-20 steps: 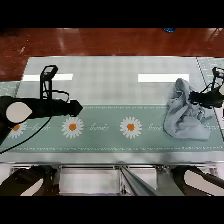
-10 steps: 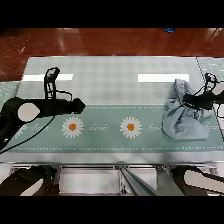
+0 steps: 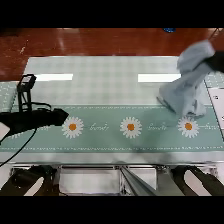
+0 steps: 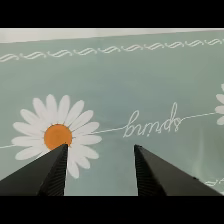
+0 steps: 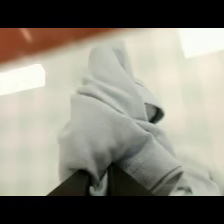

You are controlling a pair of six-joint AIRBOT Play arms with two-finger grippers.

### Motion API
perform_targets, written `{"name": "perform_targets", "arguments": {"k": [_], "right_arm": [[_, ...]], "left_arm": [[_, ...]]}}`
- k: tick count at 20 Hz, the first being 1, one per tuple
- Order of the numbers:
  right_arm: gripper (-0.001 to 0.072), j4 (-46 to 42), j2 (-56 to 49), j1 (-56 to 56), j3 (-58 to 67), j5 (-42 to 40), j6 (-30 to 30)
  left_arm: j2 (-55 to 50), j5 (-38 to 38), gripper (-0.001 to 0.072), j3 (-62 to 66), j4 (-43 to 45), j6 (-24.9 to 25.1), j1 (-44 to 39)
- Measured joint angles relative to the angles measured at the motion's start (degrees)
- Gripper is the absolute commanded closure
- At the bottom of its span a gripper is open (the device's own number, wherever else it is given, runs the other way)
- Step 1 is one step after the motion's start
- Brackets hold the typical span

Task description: Fold the shirts.

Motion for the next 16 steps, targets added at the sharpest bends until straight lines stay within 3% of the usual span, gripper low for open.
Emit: {"name": "perform_targets", "arguments": {"k": [10, 16], "right_arm": [[0.0679, 17.5, 4.5, 2.3, 21.0, 6.5, -3.9], [0.0679, 12.2, 0.5, 21.8, 22.1, 7.7, -1.2]], "left_arm": [[6.2, -1.6, 0.0198, -3.2, 0.5, -2.7, 0.8], [6.4, -0.2, 0.0199, -3.3, 0.3, -3.7, 0.8]]}}
